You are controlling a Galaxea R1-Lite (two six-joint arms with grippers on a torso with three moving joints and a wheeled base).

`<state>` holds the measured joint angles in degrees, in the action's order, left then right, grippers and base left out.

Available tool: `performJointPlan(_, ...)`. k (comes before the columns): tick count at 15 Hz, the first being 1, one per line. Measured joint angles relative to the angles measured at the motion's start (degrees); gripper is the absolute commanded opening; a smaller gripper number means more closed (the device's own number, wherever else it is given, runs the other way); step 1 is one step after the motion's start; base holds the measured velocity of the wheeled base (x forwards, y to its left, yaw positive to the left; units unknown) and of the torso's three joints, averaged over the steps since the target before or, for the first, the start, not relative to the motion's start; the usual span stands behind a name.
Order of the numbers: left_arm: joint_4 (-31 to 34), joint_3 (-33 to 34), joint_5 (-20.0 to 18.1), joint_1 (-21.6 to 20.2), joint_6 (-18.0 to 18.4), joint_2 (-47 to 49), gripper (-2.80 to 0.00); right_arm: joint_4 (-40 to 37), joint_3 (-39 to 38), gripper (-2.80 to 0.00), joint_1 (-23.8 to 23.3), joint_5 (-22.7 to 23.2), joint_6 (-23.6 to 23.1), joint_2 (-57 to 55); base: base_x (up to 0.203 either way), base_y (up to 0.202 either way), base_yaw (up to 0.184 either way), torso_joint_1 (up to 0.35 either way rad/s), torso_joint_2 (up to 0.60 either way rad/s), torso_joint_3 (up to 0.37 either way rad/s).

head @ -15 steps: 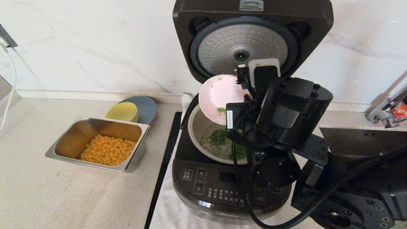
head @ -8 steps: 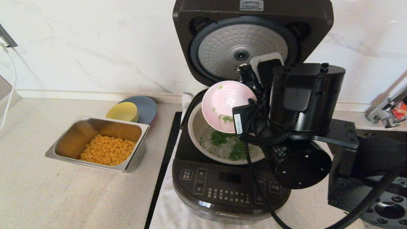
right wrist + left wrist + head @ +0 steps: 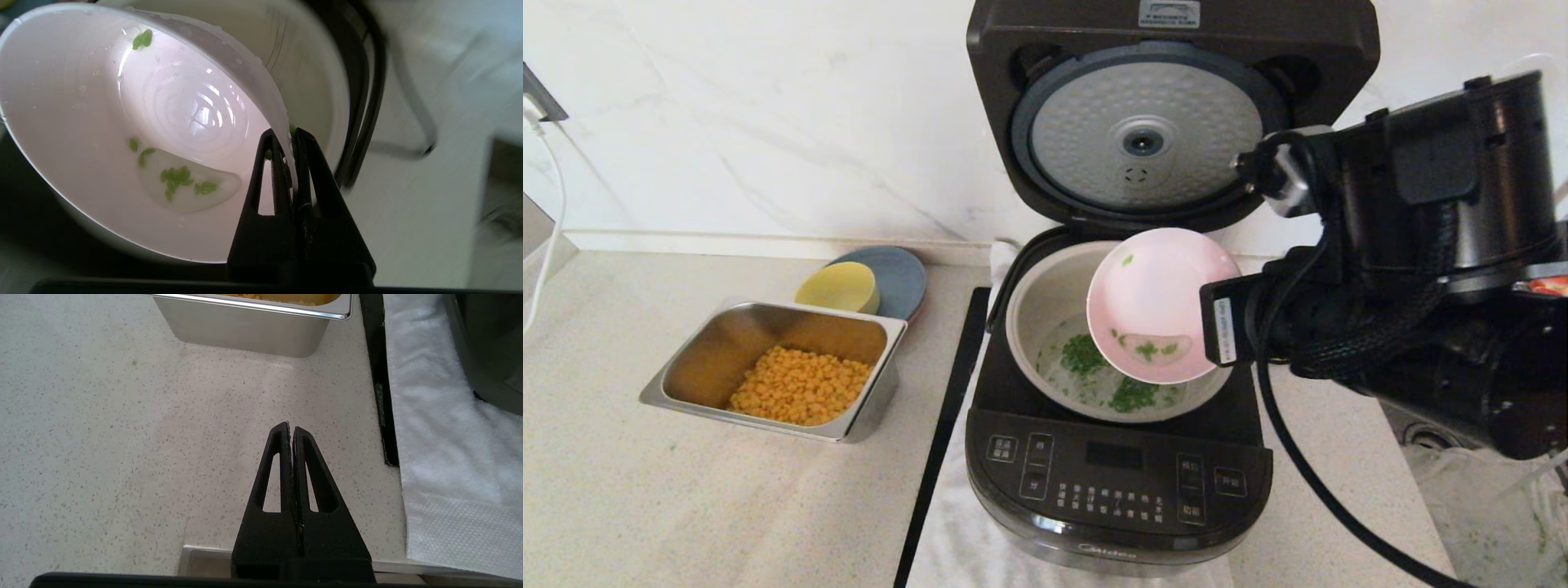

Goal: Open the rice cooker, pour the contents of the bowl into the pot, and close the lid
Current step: Fill a bowl with water from the tap

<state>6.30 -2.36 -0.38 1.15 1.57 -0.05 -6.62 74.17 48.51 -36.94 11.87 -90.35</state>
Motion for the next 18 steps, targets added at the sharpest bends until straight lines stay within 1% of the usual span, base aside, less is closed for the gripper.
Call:
performJointPlan(2, 0.0, 0.0, 0.0, 0.0, 0.0, 0.0, -2.80, -10.2, 3.2, -2.80, -2.0, 6.6, 6.4, 2.6, 0.000, 0.000, 0.000, 0.000, 0.00, 0.000)
performJointPlan(4, 0.0, 0.0, 0.0, 0.0, 0.0, 0.0, -2.80, -20.8, 6.5, -2.80, -5.0, 14.3, 11.1, 5.3, 0.000, 0.000, 0.000, 0.000, 0.00, 0.000)
performJointPlan(6, 0.0, 0.0, 0.0, 0.0, 0.0, 0.0, -2.80, -30.7, 7.6, -2.80, -8.4, 19.9, 12.5, 8.4, 0.000, 0.000, 0.000, 0.000, 0.00, 0.000)
performJointPlan(7, 0.0, 0.0, 0.0, 0.0, 0.0, 0.0, -2.80, -33.8, 7.4, -2.80, -9.9, 21.6, 12.6, 10.1, 0.000, 0.000, 0.000, 0.000, 0.00, 0.000)
performJointPlan(9, 0.0, 0.0, 0.0, 0.0, 0.0, 0.0, -2.80, -37.6, 6.0, -2.80, -13.8, 26.0, 12.7, 13.7, 0.000, 0.000, 0.000, 0.000, 0.00, 0.000)
performJointPlan(11, 0.0, 0.0, 0.0, 0.0, 0.0, 0.0, -2.80, -41.8, 4.9, -2.80, -19.6, 30.8, 12.6, 16.9, 0.000, 0.000, 0.000, 0.000, 0.00, 0.000)
performJointPlan(12, 0.0, 0.0, 0.0, 0.0, 0.0, 0.0, -2.80, -43.3, 4.1, -2.80, -23.4, 32.9, 12.5, 18.2, 0.000, 0.000, 0.000, 0.000, 0.00, 0.000)
performJointPlan(14, 0.0, 0.0, 0.0, 0.0, 0.0, 0.0, -2.80, -44.6, 2.0, -2.80, -33.4, 37.1, 11.9, 20.2, 0.000, 0.000, 0.000, 0.000, 0.00, 0.000)
performJointPlan(16, 0.0, 0.0, 0.0, 0.0, 0.0, 0.0, -2.80, -44.7, -1.2, -2.80, -44.5, 40.6, 11.0, 21.4, 0.000, 0.000, 0.000, 0.000, 0.00, 0.000)
performJointPlan(18, 0.0, 0.0, 0.0, 0.0, 0.0, 0.0, -2.80, -42.3, -6.1, -2.80, -55.9, 43.4, 10.2, 21.8, 0.000, 0.000, 0.000, 0.000, 0.00, 0.000)
